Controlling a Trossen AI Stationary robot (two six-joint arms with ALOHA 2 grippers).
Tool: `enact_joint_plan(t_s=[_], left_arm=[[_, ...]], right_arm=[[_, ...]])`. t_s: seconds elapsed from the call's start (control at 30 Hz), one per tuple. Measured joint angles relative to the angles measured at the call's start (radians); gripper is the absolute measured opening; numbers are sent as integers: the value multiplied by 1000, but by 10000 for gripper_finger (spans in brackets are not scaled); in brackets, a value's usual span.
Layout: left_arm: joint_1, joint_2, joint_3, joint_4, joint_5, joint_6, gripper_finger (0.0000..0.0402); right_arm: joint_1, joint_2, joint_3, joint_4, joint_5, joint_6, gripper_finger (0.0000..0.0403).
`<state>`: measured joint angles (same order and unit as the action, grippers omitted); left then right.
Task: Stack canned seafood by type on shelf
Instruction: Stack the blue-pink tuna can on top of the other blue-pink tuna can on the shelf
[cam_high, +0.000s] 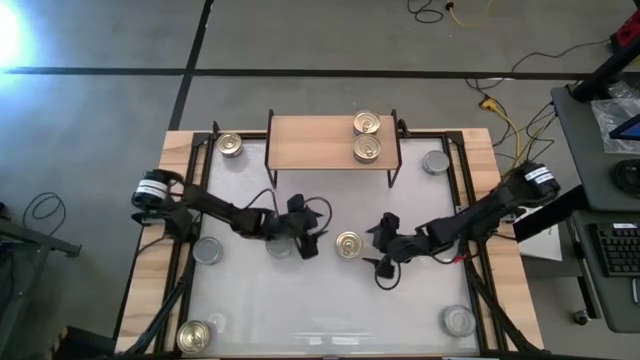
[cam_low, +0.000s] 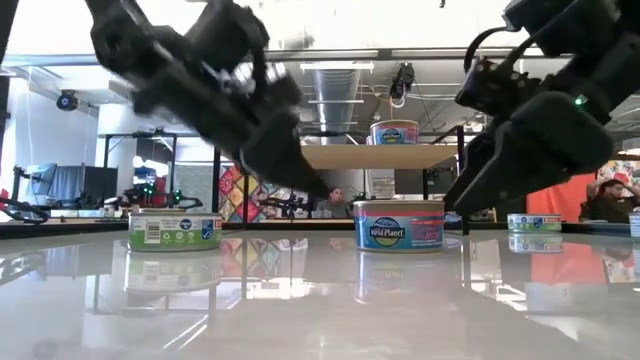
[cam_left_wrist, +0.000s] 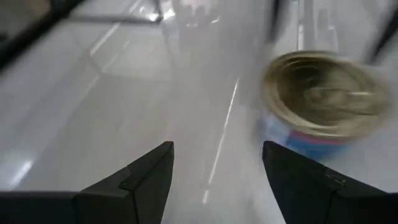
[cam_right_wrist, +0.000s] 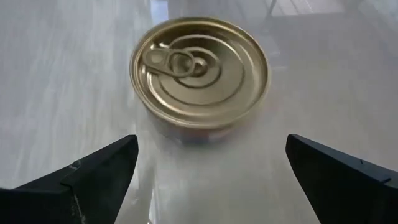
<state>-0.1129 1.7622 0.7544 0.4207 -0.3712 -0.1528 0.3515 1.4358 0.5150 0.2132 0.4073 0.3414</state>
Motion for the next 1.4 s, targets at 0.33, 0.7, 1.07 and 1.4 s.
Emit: enact_joint_plan(t_s=[0.33,0.7,1.07,1.4], left_arm=[[16,230,135,77,104,-5,232],[-6,292,225,15,98,-43,232],[-24,136,200,-148,63,-4,232],[15,150,212,-62,76,28,232]], right_arm=[[-37,186,10,282,22,-2,400],[-51,207,48,236,-47,-14,401],[-54,-16,71,-123,-138,-137,400],[-51,-87,70,-172,-154,-117,400]])
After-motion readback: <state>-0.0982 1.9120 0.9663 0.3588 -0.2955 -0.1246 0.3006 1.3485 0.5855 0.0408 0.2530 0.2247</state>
